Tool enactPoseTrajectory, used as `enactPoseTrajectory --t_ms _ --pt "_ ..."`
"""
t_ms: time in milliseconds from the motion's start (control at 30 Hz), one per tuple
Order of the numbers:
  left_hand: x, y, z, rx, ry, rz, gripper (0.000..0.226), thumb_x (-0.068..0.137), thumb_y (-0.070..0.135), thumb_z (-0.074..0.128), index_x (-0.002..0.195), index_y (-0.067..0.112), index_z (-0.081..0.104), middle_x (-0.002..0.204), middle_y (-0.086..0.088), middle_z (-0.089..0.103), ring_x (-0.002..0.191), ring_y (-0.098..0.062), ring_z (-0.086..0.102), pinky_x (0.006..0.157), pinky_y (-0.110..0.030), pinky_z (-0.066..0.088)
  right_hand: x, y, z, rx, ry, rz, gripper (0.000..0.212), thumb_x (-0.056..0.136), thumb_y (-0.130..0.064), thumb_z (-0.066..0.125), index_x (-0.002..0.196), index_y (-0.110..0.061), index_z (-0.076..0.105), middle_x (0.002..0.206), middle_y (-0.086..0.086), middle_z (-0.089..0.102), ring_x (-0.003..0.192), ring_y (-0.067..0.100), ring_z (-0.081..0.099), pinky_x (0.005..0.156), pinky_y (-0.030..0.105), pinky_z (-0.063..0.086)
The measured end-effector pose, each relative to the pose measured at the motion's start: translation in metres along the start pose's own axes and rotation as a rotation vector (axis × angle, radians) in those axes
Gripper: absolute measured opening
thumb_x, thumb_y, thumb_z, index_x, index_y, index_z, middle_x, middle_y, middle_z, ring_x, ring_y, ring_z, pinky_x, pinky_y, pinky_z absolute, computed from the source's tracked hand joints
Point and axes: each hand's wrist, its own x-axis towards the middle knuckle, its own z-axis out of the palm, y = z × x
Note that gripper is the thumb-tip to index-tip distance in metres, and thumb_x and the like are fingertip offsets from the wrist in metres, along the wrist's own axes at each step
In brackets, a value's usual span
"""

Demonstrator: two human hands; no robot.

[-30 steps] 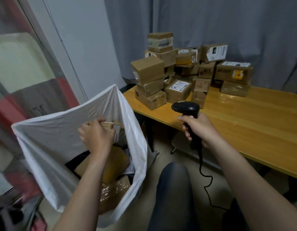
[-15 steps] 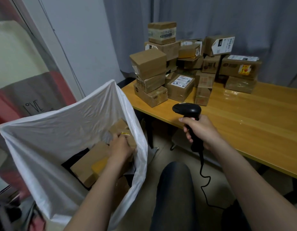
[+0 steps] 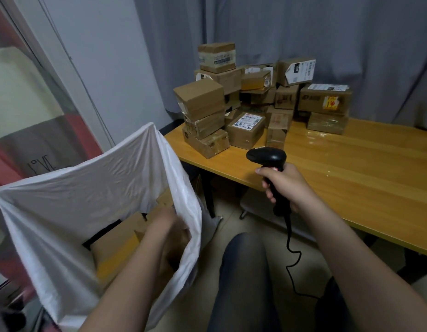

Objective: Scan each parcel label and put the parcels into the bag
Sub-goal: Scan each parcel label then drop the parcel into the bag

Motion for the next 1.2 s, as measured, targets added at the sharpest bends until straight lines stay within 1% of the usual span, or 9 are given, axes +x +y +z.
enactPoseTrajectory --t_ms 33,100,200,333,600,800,933,1067,1200 --pt "-0.002 -0.004 -0.003 -0.025 0.155 -0.065 0.125 0.024 0.083 0.087 0.123 0.013 0.058 0.140 -0.013 0.060 0.129 -0.031 0.058 0.087 -0.031 0.055 -0.002 -0.002 -0.002 -0.001 0.003 -0.006 0.016 0.097 -0.024 0.071 0.088 -0.013 0.064 0.063 0.003 0.060 0.046 0.017 0.052 0.046 0.029 0.043" --pt "-0.021 -0.001 -0.015 0.045 0.352 -0.048 0.070 0.070 0.057 0.087 0.120 0.019 0.057 0.122 -0.006 0.061 0.118 -0.032 0.061 0.094 -0.038 0.050 -0.004 -0.008 -0.007 -0.009 0.009 -0.017 0.016 0.097 -0.024 0.071 0.090 -0.012 0.064 0.064 0.003 0.060 0.046 0.016 0.052 0.045 0.028 0.043" --pt "-0.057 0.035 -0.033 0.096 0.540 0.054 0.065 0.079 0.051 0.081 0.134 0.023 0.061 0.126 -0.003 0.063 0.113 -0.027 0.062 0.098 -0.046 0.052 -0.007 -0.017 -0.016 -0.014 0.039 -0.032 0.016 0.097 -0.025 0.071 0.093 -0.011 0.065 0.065 0.003 0.061 0.046 0.016 0.052 0.044 0.027 0.044" --pt "-0.078 0.097 -0.053 0.123 0.621 0.206 0.045 0.084 0.044 0.080 0.121 0.023 0.067 0.120 -0.001 0.068 0.103 -0.023 0.064 0.088 -0.039 0.055 -0.010 -0.029 -0.040 0.015 0.116 -0.076 0.016 0.098 -0.023 0.070 0.089 -0.011 0.064 0.069 0.006 0.062 0.048 0.018 0.053 0.047 0.029 0.044" --pt "-0.067 0.231 -0.044 0.056 0.613 0.556 0.059 0.084 0.049 0.079 0.136 0.027 0.061 0.132 0.001 0.066 0.121 -0.025 0.062 0.100 -0.045 0.053 0.010 -0.048 -0.114 0.005 0.240 -0.135 0.022 0.097 -0.024 0.069 0.109 -0.005 0.068 0.076 0.007 0.063 0.053 0.018 0.058 0.051 0.032 0.049" --pt "-0.008 0.310 -0.015 0.164 0.586 0.567 0.083 0.086 0.056 0.074 0.152 0.023 0.037 0.153 -0.009 0.046 0.139 -0.038 0.044 0.106 -0.054 0.047 0.037 -0.041 -0.144 0.054 0.245 -0.081 0.022 0.098 -0.022 0.070 0.114 -0.008 0.065 0.081 0.008 0.064 0.056 0.018 0.061 0.058 0.037 0.057" --pt "0.021 0.352 -0.014 -0.036 0.573 0.535 0.100 0.087 0.054 0.075 0.161 0.029 0.013 0.161 -0.015 0.028 0.147 -0.041 0.031 0.113 -0.057 0.038 0.061 -0.035 -0.157 0.035 0.227 -0.034 0.019 0.097 -0.022 0.073 0.111 -0.022 0.061 0.086 0.008 0.065 0.057 0.016 0.062 0.057 0.033 0.057" --pt "0.055 0.381 -0.015 -0.096 0.560 0.476 0.097 0.084 0.056 0.077 0.158 0.032 0.019 0.159 -0.015 0.029 0.143 -0.042 0.035 0.108 -0.056 0.041 0.086 -0.025 -0.170 0.058 0.249 -0.003 0.020 0.097 -0.024 0.073 0.113 -0.018 0.061 0.085 0.007 0.068 0.056 0.015 0.062 0.055 0.033 0.056" --pt "0.079 0.381 -0.012 -0.113 0.602 0.464 0.076 0.087 0.042 0.076 0.148 0.036 0.032 0.150 -0.012 0.038 0.131 -0.040 0.048 0.099 -0.052 0.047 0.097 -0.015 -0.181 0.104 0.234 -0.003 0.017 0.099 -0.021 0.070 0.112 -0.014 0.063 0.079 0.005 0.065 0.054 0.015 0.060 0.052 0.032 0.053"
